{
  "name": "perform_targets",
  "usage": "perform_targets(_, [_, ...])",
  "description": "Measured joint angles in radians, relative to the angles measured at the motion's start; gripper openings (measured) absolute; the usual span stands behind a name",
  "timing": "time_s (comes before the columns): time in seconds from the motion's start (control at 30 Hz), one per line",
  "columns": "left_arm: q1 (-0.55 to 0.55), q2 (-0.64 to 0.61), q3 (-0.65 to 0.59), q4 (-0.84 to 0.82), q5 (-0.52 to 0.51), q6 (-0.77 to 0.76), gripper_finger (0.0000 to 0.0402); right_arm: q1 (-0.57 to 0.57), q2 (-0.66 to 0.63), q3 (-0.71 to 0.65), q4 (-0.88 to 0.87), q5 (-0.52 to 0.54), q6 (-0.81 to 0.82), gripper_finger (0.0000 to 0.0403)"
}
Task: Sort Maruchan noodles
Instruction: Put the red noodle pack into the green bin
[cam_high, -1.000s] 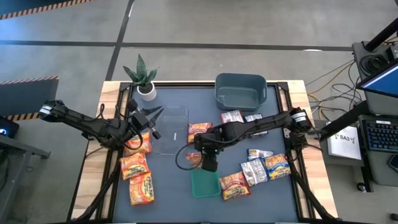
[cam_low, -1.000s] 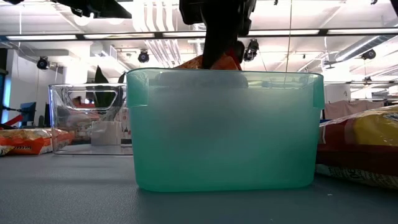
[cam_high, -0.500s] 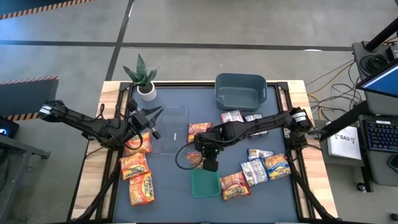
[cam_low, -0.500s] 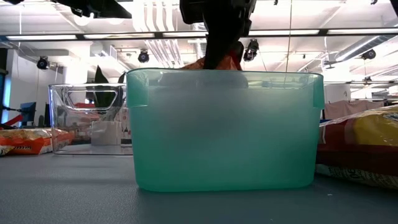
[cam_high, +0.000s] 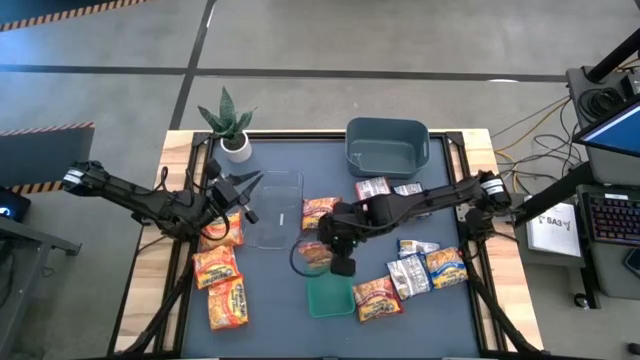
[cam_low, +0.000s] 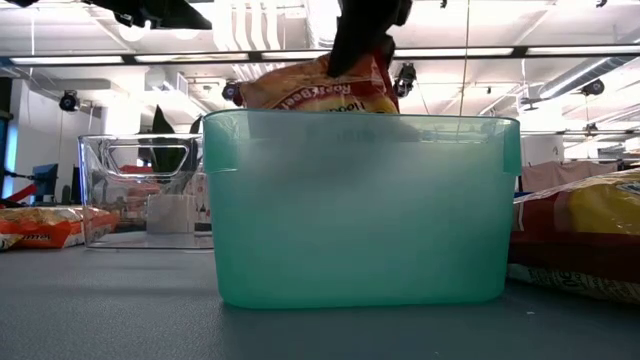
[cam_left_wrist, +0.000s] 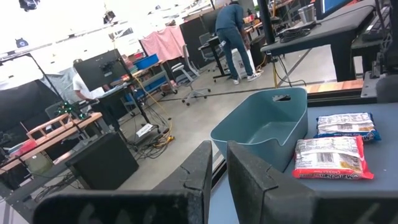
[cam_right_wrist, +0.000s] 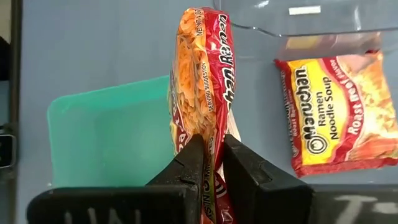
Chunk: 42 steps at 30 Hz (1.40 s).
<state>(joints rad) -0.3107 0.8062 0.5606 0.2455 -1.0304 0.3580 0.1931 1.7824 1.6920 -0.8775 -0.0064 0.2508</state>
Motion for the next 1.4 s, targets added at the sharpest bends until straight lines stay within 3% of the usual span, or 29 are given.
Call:
perform_targets(0.43, [0.000, 0.000, 0.000, 0.000, 0.000, -0.001, 0.0032, 0.066, -0.059, -0.057, 0.100, 0.112, -0.039, 0.0033])
perform_targets(1.1, [0.000, 0.000, 0.000, 0.014, 0.000, -0.003, 0.0032, 0.109, -0.379, -0.600, 0.700, 0.188, -0.099, 0.0026])
perform_targets(1.4, [0.000, 0.000, 0.000, 0.062, 0.001, -0.009, 0.0032, 0.117, -0.400, -0.728, 0.859, 0.194, -0.171, 0.0016])
